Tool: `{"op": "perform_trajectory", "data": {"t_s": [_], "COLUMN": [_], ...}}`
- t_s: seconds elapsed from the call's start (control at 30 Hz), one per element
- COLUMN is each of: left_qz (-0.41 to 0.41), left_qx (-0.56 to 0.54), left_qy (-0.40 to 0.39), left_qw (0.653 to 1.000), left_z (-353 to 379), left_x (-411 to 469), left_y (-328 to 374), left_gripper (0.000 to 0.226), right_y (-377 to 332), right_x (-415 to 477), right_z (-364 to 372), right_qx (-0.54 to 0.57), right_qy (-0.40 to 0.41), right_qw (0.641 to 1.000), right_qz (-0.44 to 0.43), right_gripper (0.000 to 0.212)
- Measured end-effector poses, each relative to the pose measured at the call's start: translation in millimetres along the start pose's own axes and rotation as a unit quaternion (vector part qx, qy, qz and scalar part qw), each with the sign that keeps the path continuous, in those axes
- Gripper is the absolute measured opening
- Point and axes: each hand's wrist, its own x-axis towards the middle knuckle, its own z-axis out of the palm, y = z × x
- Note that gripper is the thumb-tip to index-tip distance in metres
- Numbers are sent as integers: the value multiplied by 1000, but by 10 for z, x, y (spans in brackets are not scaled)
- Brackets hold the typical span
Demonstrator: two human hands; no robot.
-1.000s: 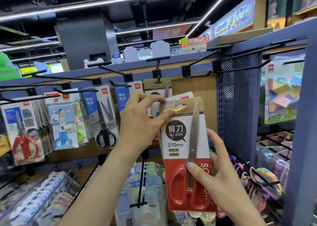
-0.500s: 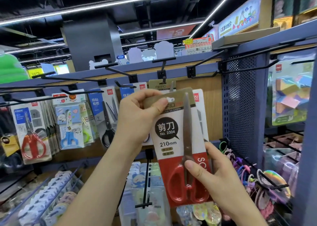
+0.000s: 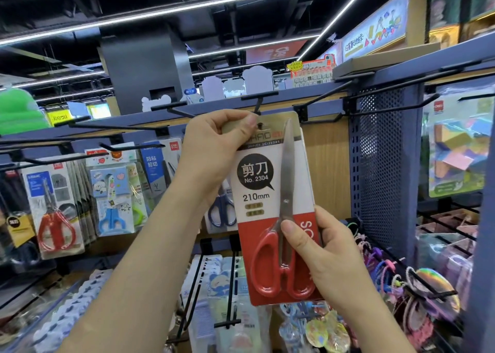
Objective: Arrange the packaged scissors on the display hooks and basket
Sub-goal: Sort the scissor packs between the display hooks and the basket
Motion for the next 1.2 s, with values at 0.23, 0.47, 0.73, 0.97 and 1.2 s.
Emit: {"op": "perform_trajectory", "data": {"t_s": [0.23, 0.47, 0.73, 0.97, 1.2], "left_qz": [-82, -69, -66, -13, -1], "left_qx": [22, 72, 149, 327, 353], "left_qy": [-7, -74, 32, 55, 54], "left_qw": [996, 992, 986, 943, 934], "left_z": [23, -144, -188, -51, 21], "left_x": [61, -625, -259, 234, 317], "left_y": [-54, -386, -886, -1328, -1451], "left_gripper": [12, 96, 80, 78, 75], "right_y": [74, 106, 152, 98, 155], "right_x": [31, 64, 55, -47, -112], "right_z": [71, 43, -415, -570, -619], "right_qx": [13, -71, -236, -129, -74], "right_qy": [21, 67, 188, 158, 137], "right_qw": [999, 995, 952, 979, 986], "right_qz": [31, 14, -43, 23, 63], "right_gripper": [16, 25, 29, 77, 31]}}
